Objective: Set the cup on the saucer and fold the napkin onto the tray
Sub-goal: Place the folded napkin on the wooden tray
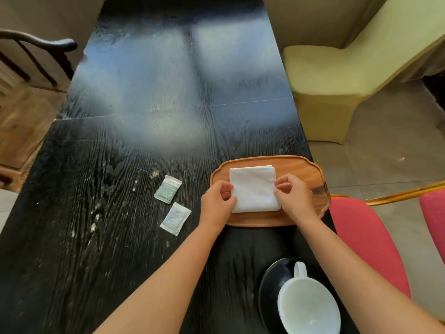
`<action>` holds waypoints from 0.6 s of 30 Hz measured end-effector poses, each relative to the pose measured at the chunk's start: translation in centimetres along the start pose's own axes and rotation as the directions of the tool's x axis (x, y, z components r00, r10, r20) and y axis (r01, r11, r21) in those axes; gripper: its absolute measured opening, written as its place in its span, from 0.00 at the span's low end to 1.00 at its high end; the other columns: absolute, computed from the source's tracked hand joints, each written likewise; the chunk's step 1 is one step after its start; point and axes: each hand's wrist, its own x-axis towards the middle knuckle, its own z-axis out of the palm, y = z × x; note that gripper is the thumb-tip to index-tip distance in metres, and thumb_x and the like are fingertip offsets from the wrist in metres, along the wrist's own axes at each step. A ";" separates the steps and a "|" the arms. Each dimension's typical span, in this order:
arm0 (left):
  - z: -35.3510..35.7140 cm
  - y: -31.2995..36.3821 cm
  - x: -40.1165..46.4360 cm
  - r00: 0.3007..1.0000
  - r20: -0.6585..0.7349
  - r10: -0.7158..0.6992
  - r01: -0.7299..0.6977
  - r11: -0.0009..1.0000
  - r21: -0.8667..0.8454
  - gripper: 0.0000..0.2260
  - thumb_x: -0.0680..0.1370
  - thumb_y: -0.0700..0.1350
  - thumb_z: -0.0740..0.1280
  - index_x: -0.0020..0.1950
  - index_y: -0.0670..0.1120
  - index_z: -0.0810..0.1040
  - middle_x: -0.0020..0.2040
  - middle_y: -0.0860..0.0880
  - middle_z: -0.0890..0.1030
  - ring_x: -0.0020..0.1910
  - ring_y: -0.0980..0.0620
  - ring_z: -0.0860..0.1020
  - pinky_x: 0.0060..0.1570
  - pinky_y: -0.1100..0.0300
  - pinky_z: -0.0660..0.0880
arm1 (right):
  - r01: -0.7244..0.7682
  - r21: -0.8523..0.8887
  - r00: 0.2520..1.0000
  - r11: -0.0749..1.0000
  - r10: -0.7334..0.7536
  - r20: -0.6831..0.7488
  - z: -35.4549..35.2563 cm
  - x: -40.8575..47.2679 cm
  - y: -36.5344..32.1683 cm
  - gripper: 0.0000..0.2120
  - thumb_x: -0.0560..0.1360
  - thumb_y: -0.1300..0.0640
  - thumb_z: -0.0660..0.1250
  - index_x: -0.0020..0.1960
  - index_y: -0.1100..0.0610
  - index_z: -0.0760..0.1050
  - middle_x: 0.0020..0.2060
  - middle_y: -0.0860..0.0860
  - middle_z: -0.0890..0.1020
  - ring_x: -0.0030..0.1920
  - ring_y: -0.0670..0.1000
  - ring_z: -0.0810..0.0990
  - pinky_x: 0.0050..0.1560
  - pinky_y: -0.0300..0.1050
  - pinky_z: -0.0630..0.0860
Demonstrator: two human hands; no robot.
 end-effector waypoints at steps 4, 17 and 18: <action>1.1 -0.2 -0.2 0.991 -0.034 0.127 -0.123 0.987 0.107 0.11 0.71 0.35 0.66 0.53 0.43 0.77 0.49 0.49 0.79 0.48 0.52 0.78 0.47 0.68 0.73 | 0.081 -0.091 0.995 0.992 -0.086 -0.045 0.0 -0.1 0.5 0.05 0.73 0.63 0.66 0.48 0.58 0.75 0.43 0.51 0.78 0.44 0.51 0.76 0.42 0.46 0.76; 3.1 -1.4 0.2 0.920 0.355 0.165 -0.386 0.530 0.755 0.34 0.69 0.63 0.33 0.75 0.56 0.37 0.71 0.54 0.29 0.69 0.56 0.28 0.69 0.41 0.35 | 0.489 -0.693 0.871 0.529 -0.342 0.353 0.4 0.8 3.2 0.35 0.70 0.40 0.32 0.76 0.49 0.45 0.75 0.46 0.40 0.72 0.45 0.34 0.70 0.61 0.38; 3.2 -1.5 0.2 0.921 0.353 0.162 -0.383 0.535 0.753 0.34 0.69 0.63 0.33 0.75 0.56 0.37 0.71 0.54 0.29 0.69 0.56 0.28 0.69 0.41 0.35 | 0.488 -0.696 0.872 0.527 -0.326 0.364 0.4 0.8 3.2 0.36 0.69 0.40 0.31 0.76 0.49 0.43 0.74 0.45 0.38 0.72 0.45 0.33 0.70 0.61 0.37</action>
